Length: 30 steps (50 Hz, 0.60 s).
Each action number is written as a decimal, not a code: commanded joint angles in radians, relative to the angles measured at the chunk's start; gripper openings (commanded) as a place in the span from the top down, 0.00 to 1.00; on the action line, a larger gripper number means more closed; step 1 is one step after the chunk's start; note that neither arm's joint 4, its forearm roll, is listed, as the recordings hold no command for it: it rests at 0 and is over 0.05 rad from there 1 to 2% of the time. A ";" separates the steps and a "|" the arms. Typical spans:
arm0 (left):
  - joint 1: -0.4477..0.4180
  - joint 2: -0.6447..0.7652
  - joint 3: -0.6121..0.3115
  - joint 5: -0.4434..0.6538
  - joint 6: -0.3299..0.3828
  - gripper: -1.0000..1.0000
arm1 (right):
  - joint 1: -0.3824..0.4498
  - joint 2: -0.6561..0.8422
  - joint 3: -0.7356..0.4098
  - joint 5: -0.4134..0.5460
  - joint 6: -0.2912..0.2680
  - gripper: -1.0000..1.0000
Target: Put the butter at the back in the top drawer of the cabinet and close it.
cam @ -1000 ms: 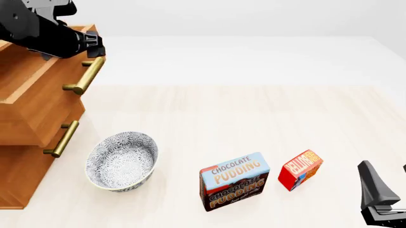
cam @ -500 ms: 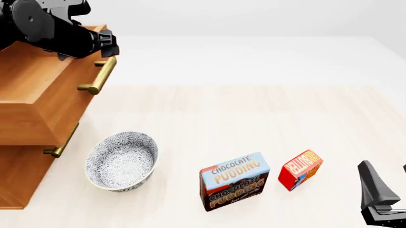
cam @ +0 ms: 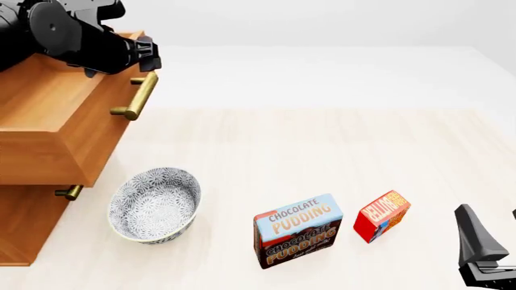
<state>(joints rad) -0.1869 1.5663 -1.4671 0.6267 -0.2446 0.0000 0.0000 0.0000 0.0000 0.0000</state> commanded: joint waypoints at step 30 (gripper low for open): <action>-0.079 0.096 0.032 0.007 0.048 0.00 | 0.000 0.000 0.000 0.000 0.000 0.00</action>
<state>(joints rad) -0.2402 1.5801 -1.4840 0.6325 -0.2469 0.0000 0.0000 0.0000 0.0000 0.0000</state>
